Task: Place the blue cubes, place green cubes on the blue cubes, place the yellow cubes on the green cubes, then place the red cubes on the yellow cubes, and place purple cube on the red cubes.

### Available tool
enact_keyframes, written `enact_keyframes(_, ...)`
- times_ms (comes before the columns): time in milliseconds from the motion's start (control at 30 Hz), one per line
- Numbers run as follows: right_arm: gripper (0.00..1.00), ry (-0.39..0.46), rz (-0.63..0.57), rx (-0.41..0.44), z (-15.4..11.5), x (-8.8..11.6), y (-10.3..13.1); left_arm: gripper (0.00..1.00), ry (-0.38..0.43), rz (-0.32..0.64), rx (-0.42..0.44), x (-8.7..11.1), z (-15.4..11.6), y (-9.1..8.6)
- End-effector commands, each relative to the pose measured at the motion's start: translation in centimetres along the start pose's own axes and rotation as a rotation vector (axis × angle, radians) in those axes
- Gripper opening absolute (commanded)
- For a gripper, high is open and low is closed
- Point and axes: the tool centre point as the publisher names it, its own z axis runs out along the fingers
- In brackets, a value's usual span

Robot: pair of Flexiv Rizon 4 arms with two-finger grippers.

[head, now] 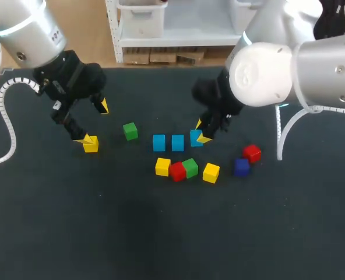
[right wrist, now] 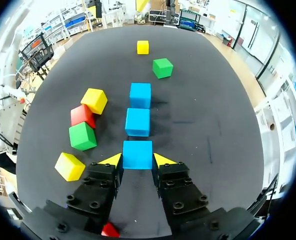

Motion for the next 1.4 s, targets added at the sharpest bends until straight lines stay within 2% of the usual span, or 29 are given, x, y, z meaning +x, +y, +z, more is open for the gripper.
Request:
enact_keyframes(33, 0.00, 0.000, 0.000, 0.011, -0.07, 0.21, 0.61, 1.00, -0.001, 0.002, 0.001, 0.09, -0.01, 0.06)
enact_keyframes(733, 0.00, 0.006, 0.016, 0.005, 0.49, 1.00, 0.27, 1.00, -0.001, 0.002, 0.001, 0.09, -0.01, 0.06)
enact_keyframes(1400, 0.00, 0.000, 0.009, -0.002, 0.71, 0.86, 0.03, 1.00, -0.001, 0.002, 0.001, 0.09, -0.01, 0.06)
